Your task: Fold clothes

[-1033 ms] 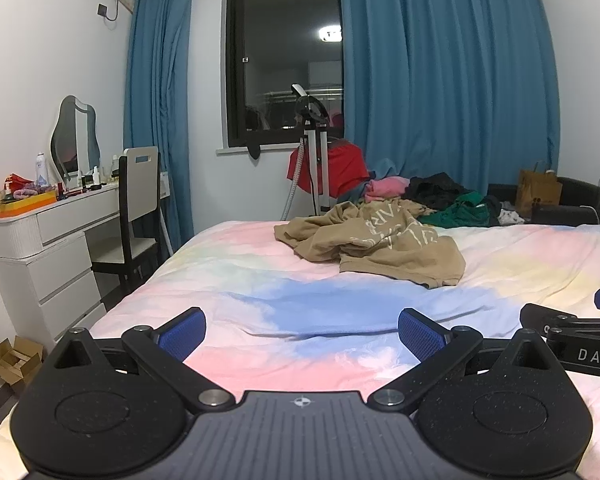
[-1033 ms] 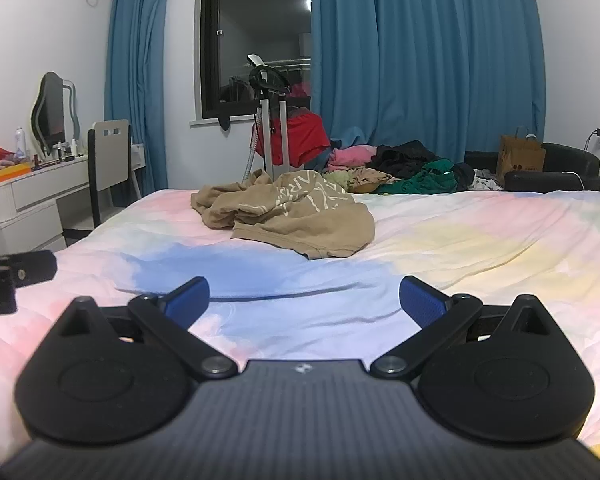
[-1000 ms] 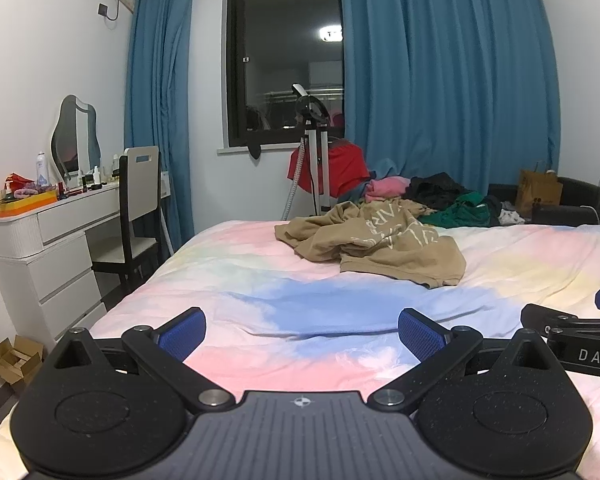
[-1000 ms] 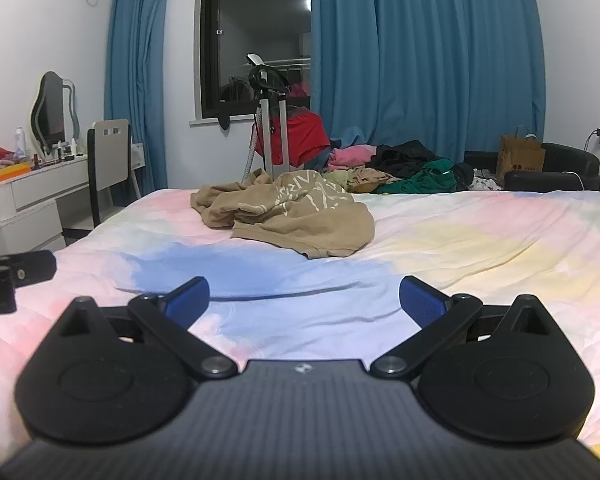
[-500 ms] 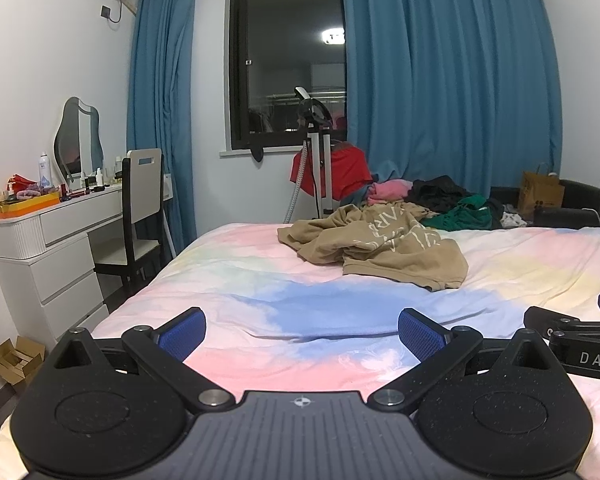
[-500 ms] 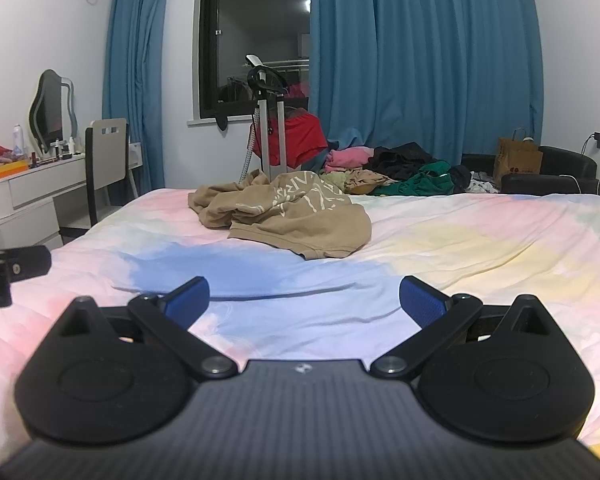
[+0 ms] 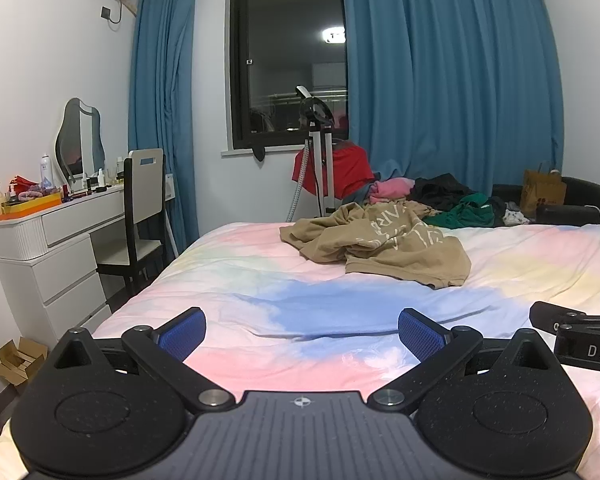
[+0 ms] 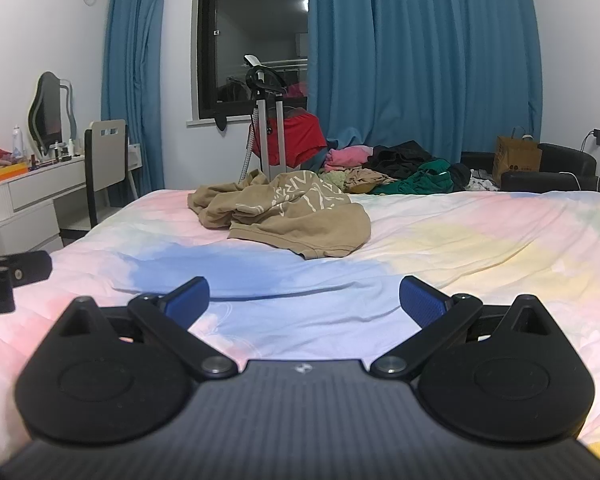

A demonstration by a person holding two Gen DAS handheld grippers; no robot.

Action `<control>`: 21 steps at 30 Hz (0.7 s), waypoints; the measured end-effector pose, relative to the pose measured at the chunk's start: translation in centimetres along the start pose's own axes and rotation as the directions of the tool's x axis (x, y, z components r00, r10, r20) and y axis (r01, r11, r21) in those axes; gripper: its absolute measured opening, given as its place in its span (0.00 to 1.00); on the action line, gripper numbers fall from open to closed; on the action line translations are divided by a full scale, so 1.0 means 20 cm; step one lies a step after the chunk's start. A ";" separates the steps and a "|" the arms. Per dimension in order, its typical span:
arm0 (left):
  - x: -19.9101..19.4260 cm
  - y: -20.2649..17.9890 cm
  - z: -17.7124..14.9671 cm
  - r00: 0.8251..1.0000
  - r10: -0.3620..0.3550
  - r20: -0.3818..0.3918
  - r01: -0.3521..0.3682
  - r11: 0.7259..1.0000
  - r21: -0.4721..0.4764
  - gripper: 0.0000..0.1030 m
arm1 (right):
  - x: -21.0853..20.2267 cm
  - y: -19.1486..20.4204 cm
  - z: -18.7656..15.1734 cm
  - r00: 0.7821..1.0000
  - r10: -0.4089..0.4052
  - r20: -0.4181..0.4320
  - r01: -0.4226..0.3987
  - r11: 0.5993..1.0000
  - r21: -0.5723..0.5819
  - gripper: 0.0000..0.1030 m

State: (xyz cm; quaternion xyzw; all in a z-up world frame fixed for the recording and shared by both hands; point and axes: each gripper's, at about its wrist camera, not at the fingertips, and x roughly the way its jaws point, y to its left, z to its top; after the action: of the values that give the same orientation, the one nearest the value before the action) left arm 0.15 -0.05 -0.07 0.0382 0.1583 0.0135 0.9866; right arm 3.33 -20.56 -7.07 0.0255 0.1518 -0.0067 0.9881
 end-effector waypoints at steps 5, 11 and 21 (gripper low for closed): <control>0.00 0.00 0.00 1.000 0.001 0.000 -0.001 1.000 0.001 1.00 | -0.01 0.00 0.01 1.000 -0.001 0.002 0.001 1.000 -0.002 1.00; 0.01 0.00 -0.01 1.000 0.000 -0.005 0.000 1.000 0.003 1.00 | -0.02 0.00 0.01 1.000 -0.002 0.026 0.002 1.000 0.001 1.00; 0.04 0.00 -0.03 0.999 -0.030 -0.010 0.030 1.000 -0.002 1.00 | -0.13 -0.07 0.21 0.964 -0.092 0.249 0.069 0.993 0.098 1.00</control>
State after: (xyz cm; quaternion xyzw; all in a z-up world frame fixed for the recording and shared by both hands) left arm 0.81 0.09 -0.90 0.0350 0.1639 -0.0011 0.9859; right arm 2.01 -22.08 -2.43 0.0621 0.0251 -0.0568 0.9961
